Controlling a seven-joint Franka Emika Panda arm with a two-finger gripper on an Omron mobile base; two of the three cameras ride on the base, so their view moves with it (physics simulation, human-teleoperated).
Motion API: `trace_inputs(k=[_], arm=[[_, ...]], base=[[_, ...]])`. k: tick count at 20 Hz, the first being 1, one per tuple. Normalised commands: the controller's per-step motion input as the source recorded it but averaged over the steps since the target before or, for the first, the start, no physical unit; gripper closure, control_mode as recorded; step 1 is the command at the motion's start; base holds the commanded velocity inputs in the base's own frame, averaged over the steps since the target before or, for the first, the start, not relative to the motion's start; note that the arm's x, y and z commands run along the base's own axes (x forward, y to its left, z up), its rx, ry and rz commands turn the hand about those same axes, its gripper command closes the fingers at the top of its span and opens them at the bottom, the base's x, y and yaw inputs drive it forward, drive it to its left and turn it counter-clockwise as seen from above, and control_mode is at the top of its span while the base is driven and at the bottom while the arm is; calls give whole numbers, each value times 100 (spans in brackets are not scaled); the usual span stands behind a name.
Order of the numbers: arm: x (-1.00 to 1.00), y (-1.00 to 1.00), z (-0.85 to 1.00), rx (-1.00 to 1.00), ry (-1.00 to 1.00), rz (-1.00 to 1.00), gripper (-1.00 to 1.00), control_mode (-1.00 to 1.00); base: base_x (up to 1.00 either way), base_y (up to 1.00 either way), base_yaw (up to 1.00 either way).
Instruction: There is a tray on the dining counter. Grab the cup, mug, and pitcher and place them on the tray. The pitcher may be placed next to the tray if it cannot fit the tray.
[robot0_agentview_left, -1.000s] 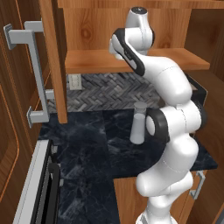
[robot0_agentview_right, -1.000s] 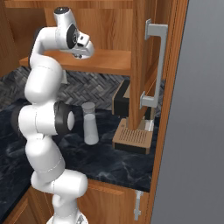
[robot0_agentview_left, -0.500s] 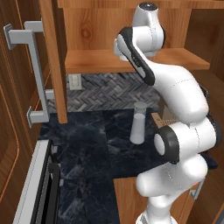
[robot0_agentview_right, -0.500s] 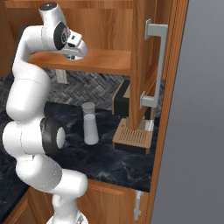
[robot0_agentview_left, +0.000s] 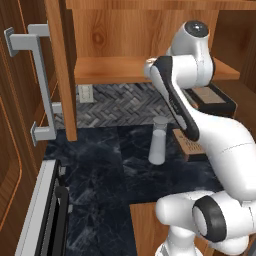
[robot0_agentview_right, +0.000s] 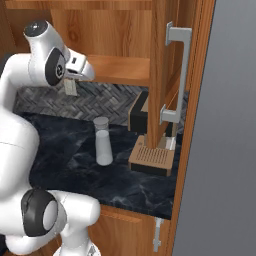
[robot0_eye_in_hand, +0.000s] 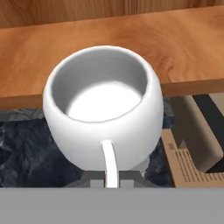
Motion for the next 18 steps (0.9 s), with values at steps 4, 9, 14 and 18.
trace_inputs(k=[4,9,14,18], arm=[[-100,-22,0,0,0,0,100,-100],[-95,-6,0,0,5,0,100,-100],[-60,0,-9,0,17,0,100,-100],[-19,0,-35,-1,21,0,100,-100]], base=[[0,0,0],[0,0,0],[0,0,0],[0,0,0]])
